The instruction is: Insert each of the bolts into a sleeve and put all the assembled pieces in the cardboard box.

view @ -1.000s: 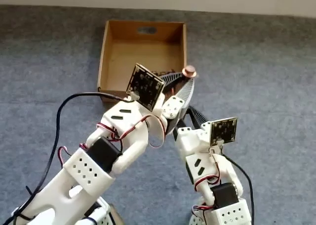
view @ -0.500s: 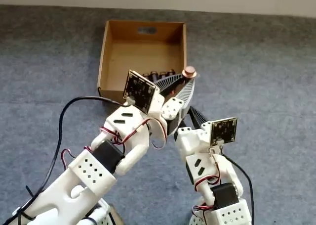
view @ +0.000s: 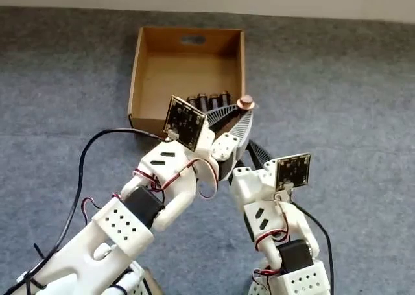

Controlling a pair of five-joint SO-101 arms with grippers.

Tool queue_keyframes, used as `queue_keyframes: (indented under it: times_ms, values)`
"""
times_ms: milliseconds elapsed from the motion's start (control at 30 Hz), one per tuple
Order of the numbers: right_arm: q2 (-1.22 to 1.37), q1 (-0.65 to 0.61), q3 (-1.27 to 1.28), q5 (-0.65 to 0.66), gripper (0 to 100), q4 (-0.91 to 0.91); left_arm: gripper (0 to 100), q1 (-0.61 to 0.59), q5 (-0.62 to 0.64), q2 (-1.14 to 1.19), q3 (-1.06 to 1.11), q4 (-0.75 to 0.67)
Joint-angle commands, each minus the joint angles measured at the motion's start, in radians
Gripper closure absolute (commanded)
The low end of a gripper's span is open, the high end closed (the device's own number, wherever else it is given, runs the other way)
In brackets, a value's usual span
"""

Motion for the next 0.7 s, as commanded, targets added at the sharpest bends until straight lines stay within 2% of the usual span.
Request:
queue_keyframes:
  times_ms: [0, 267, 367, 533, 667]
  values:
    - [-0.016, 0.005, -0.033, -0.012, 99.3, -0.024, 99, 0.005, 0.005, -0.016, -0.008, -0.021]
    - [-0.013, 0.005, -0.035, -0.005, 99.3, -0.024, 99, 0.008, 0.006, -0.01, -0.008, -0.017]
    - [-0.013, 0.005, -0.028, 0.091, 99.3, -0.022, 99, 0.012, 0.006, 0.056, -0.036, -0.015]
    - [-0.016, 0.007, -0.027, 0.109, 99.3, -0.022, 99, 0.007, 0.006, 0.216, -0.147, 0.08]
    - [-0.016, 0.012, -0.027, 0.109, 99.3, -0.022, 99, 0.008, 0.006, 0.228, -0.17, 0.094]
